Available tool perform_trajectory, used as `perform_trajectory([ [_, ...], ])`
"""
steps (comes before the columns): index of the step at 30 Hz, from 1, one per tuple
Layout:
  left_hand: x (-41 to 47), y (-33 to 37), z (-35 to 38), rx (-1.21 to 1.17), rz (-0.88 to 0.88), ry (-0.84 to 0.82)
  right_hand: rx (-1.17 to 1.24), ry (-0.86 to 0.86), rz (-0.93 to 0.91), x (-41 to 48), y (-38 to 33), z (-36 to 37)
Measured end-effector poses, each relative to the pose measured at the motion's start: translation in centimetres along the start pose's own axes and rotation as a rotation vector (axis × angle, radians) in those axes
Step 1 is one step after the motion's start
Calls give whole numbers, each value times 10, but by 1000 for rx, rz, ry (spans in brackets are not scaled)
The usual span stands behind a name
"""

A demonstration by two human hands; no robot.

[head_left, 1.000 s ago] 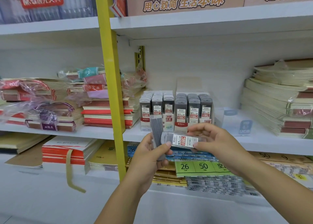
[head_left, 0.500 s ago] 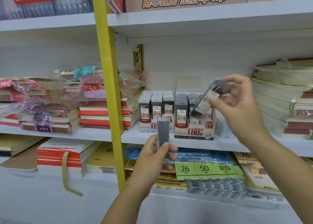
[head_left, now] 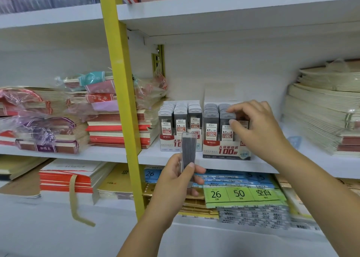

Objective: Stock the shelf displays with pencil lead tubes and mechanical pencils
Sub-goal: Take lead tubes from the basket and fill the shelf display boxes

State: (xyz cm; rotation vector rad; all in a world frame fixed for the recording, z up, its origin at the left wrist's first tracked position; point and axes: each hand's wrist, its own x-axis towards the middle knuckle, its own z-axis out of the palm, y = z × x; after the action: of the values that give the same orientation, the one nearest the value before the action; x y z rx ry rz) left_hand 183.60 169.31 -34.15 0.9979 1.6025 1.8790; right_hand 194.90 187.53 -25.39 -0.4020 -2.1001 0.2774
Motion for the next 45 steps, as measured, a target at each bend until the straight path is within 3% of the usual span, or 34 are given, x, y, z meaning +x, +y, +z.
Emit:
perform_trajectory([
  [5,-3,3,2,-1,5,-13,-239,47,35,-3,1,1],
  [8,-6,6,2,3,13,-44,-292,102,-69,-11,-8,-2],
  [10,-9,8,2,17,26,-67,-153,70,-136,-19,-20,-4],
  [14,-16,14,7,58,65,-97,275,-317,54,-39,-42,-3],
  [16,-18,15,10,122,85,-90,410,-419,135,-48,-46,0],
  [19,-20,14,11,190,94,-92,564,-397,238,-53,-44,-2],
  [22,-21,16,8,105,40,-92,702,-394,364,-57,-40,-7],
  [27,-15,15,0,-285,-60,-18,764,-409,457,-67,-33,-13],
  [34,-11,12,2,-295,-31,39,803,-447,519,-73,-33,-17],
  [41,-7,11,11,-34,89,80,378,-477,184,-73,-36,-10],
  [43,-4,11,17,18,134,125,371,-505,112,-66,-37,-12],
  [45,2,8,22,162,188,196,459,-383,102,-53,-37,-19],
])
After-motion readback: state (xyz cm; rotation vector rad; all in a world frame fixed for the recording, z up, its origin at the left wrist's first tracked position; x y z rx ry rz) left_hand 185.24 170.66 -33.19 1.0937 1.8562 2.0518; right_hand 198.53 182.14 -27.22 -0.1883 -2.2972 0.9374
